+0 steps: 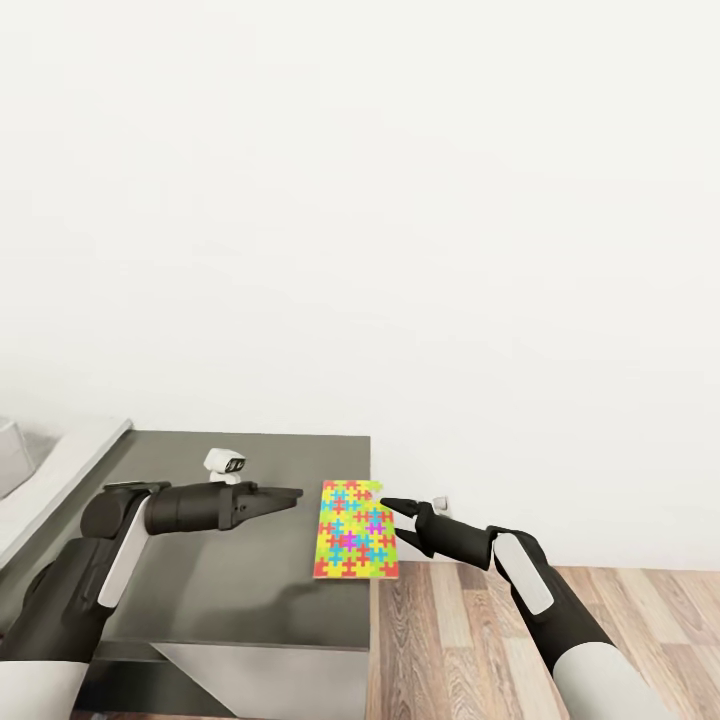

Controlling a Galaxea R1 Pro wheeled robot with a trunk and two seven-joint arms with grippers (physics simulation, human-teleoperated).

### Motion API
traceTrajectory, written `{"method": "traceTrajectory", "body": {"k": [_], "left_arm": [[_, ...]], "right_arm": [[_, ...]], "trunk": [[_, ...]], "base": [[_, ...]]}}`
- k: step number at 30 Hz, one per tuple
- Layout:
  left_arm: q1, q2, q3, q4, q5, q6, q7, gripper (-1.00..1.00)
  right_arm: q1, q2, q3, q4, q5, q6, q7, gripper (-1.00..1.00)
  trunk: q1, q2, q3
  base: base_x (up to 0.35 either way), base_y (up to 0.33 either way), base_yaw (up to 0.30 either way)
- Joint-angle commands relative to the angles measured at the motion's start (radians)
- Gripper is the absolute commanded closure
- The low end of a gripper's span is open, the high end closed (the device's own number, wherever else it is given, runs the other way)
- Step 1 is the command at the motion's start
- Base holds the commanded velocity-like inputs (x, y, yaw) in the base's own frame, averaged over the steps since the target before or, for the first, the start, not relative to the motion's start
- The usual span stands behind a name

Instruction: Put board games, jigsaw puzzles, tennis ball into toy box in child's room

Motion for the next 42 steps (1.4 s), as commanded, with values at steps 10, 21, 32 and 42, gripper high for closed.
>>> {"method": "traceTrajectory", "body": {"k": [10, 21, 32, 42], "left_arm": [[-0.001, 0.000, 0.000, 0.000, 0.001, 0.010, -0.002, -1.00], [-0.001, 0.000, 0.000, 0.000, 0.002, 0.010, -0.002, -1.00], [0.011, 0.004, 0.037, 0.000, 0.014, 0.011, -0.002, -1.00], [0.012, 0.005, 0.046, 0.000, 0.027, 0.012, -0.049, -1.00]], "right_arm": [[0.000, 0.000, 0.002, 0.000, 0.003, 0.001, 0.004, -1.00], [-0.001, 0.000, 0.002, 0.000, 0.003, 0.001, 0.004, 1.00], [-0.001, -0.001, 0.003, 0.000, 0.003, 0.003, 0.004, 1.00], [-0.001, -0.001, 0.002, 0.000, 0.002, 0.003, 0.004, 1.00]], "trunk": [[0.000, 0.000, -0.001], [0.000, 0.000, -0.001], [0.000, 0.000, -0.001], [-0.038, 0.070, 0.030]], "base": [[0.000, 0.006, 0.000], [0.000, 0.000, 0.000], [0.000, 0.000, 0.000], [0.000, 0.000, 0.000]]}}
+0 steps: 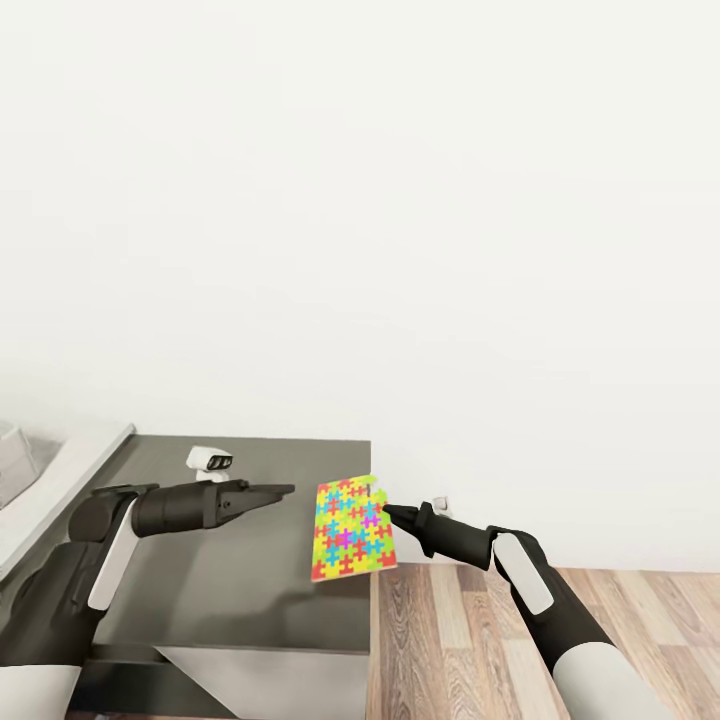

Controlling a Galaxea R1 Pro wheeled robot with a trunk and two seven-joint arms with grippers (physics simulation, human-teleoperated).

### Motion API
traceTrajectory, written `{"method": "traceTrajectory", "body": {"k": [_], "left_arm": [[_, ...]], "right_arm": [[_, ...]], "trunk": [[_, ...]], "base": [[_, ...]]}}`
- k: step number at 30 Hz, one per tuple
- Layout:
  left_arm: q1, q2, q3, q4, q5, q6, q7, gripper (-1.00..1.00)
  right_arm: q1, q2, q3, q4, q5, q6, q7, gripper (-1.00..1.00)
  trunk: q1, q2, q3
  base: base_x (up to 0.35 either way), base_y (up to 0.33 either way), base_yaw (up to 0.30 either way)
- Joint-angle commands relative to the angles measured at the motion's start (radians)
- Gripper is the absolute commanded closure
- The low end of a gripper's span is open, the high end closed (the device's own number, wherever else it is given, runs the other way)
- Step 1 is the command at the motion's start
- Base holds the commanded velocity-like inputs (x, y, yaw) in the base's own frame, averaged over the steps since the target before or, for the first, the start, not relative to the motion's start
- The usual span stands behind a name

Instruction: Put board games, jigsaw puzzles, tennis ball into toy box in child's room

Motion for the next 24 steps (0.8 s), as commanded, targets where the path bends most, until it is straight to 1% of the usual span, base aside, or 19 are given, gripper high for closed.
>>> {"method": "traceTrajectory", "body": {"k": [1, 8, 15, 19, 24], "left_arm": [[-0.001, 0.000, 0.000, 0.000, 0.001, 0.010, -0.003, -1.00], [-0.001, 0.000, -0.005, 0.000, 0.000, 0.011, -0.004, -1.00], [-0.001, 0.000, -0.006, 0.000, 0.000, 0.010, -0.004, -1.00], [-0.001, 0.001, -0.001, 0.000, -0.001, 0.010, -0.004, -1.00], [-0.001, 0.002, 0.002, 0.000, -0.006, 0.010, -0.004, -1.00]], "right_arm": [[0.000, -0.001, 0.002, 0.000, 0.003, 0.001, 0.004, 1.00], [-0.001, -0.001, 0.001, -0.007, 0.006, 0.000, 0.001, 1.00], [-0.004, -0.011, -0.006, -0.013, 0.009, 0.001, -0.003, 1.00], [-0.003, -0.030, -0.011, -0.013, 0.006, -0.004, 0.001, 1.00], [0.001, -0.039, -0.013, -0.014, 0.000, -0.007, 0.008, 1.00]], "trunk": [[-0.004, 0.007, 0.002], [-0.031, 0.056, 0.024], [-0.058, 0.105, 0.046], [-0.073, 0.133, 0.059], [-0.092, 0.168, 0.074]], "base": [[0.000, 0.000, 0.000], [0.000, 0.000, 0.000], [0.000, 0.000, 0.000], [0.000, 0.000, 0.000], [0.000, 0.000, 0.000]]}}
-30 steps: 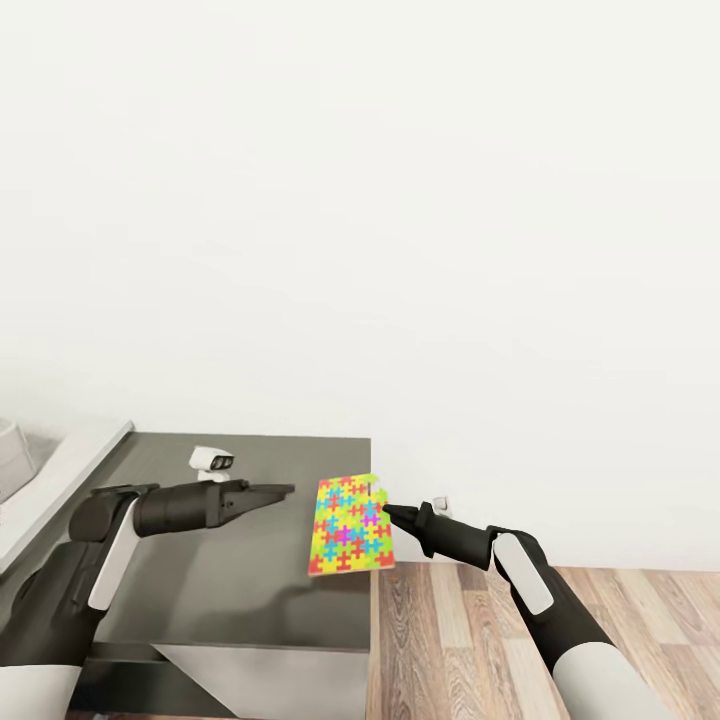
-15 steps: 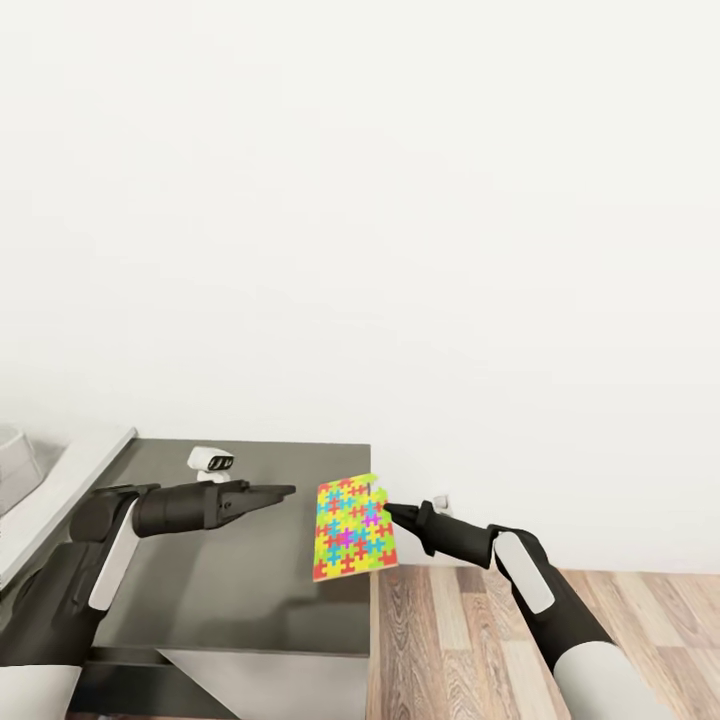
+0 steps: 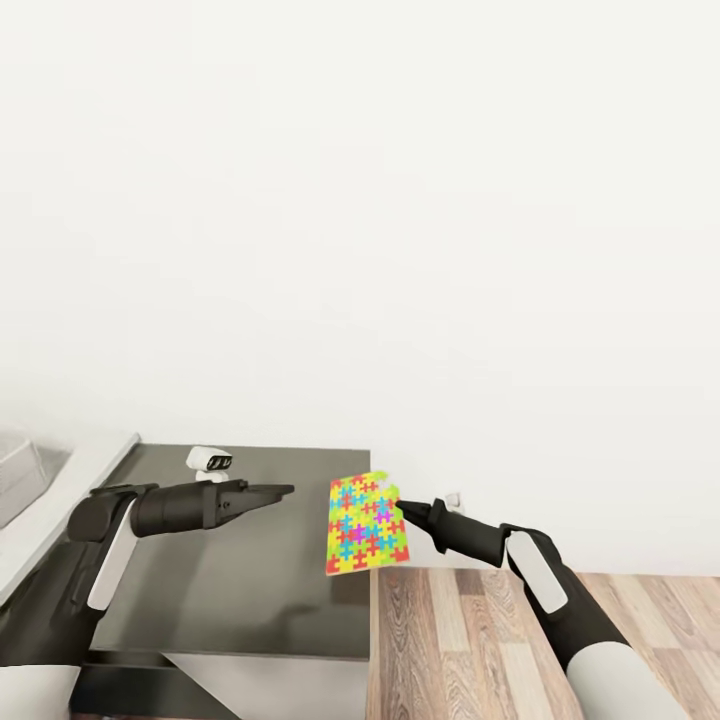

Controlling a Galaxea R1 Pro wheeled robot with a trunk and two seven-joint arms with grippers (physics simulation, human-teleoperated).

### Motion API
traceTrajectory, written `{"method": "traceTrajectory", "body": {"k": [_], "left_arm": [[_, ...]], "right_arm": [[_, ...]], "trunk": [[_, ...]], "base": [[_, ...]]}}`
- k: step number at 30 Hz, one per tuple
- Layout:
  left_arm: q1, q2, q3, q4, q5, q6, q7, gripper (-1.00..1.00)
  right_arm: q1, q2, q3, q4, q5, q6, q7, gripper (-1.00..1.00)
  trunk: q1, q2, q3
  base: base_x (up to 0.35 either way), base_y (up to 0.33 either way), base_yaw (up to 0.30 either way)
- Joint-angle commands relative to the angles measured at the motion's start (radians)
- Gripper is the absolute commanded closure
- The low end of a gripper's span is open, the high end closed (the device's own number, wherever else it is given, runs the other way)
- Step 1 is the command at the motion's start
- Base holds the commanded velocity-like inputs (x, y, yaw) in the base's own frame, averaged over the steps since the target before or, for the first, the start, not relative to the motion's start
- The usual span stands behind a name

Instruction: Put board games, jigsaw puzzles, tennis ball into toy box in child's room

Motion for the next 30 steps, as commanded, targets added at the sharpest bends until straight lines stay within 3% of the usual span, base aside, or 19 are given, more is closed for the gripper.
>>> {"method": "traceTrajectory", "body": {"k": [1, 13, 22, 24, 30], "left_arm": [[-0.001, 0.000, 0.000, 0.000, 0.000, 0.011, -0.002, -1.00], [-0.002, 0.000, 0.000, 0.000, -0.005, 0.011, -0.002, -1.00], [-0.004, 0.001, -0.001, 0.000, -0.007, 0.011, -0.002, -1.00], [-0.004, 0.001, 0.000, 0.001, -0.007, 0.011, -0.002, -1.00], [-0.004, 0.002, 0.001, 0.001, -0.006, 0.011, -0.002, -1.00]], "right_arm": [[0.000, -0.001, 0.001, 0.000, 0.003, 0.000, 0.009, 1.00], [0.003, -0.003, 0.001, -0.001, 0.003, -0.003, 0.071, 1.00], [0.004, -0.005, 0.001, -0.005, 0.008, -0.003, 0.076, 1.00], [0.003, -0.010, -0.001, -0.009, 0.011, -0.005, 0.069, 1.00], [0.007, -0.059, -0.027, -0.013, 0.008, -0.006, 0.072, 1.00]], "trunk": [[-0.004, 0.007, 0.002], [-0.050, 0.091, 0.040], [-0.084, 0.154, 0.068], [-0.092, 0.168, 0.074], [-0.115, 0.210, 0.093]], "base": [[0.000, 0.000, 0.000], [0.000, 0.000, 0.000], [0.000, 0.000, 0.000], [0.000, 0.000, 0.000], [-0.023, 0.000, 0.000]]}}
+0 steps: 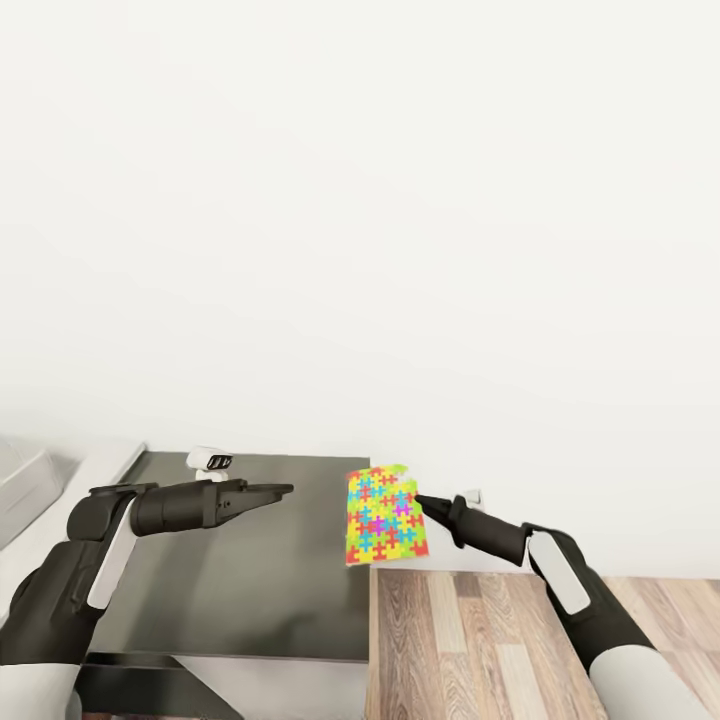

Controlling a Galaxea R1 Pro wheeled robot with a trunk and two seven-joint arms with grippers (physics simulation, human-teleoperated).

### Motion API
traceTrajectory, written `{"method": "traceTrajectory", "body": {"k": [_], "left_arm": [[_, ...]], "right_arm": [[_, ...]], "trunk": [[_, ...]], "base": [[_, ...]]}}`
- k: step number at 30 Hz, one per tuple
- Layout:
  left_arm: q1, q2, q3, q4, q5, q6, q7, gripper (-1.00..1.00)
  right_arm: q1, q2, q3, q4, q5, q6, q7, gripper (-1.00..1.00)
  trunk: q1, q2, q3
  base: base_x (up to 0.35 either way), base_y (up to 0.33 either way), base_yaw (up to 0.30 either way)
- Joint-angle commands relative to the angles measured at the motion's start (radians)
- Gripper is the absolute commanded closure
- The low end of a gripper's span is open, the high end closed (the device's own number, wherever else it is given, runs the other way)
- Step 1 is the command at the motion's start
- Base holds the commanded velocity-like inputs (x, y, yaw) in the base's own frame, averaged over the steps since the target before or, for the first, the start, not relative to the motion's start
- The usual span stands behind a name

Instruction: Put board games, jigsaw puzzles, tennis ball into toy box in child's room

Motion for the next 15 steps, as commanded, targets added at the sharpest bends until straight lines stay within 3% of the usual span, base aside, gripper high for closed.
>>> {"method": "traceTrajectory", "body": {"k": [1, 5, 15], "left_arm": [[-0.001, 0.000, 0.000, -0.001, 0.001, 0.010, -0.002, -1.00], [-0.001, 0.000, -0.005, 0.000, 0.000, 0.010, -0.002, -1.00], [-0.004, -0.001, -0.010, 0.000, 0.000, 0.010, 0.000, -1.00]], "right_arm": [[0.001, -0.004, -0.010, 0.000, -0.003, 0.005, 0.005, 1.00], [0.004, -0.008, -0.043, -0.002, -0.005, 0.006, 0.012, 1.00], [0.009, -0.010, -0.053, -0.022, -0.003, 0.005, 0.016, 1.00]], "trunk": [[-0.004, 0.007, 0.002], [-0.019, 0.035, 0.015], [-0.058, 0.105, 0.048]], "base": [[-0.151, 0.000, 0.000], [-0.169, 0.000, 0.000], [-0.027, 0.000, 0.005]]}}
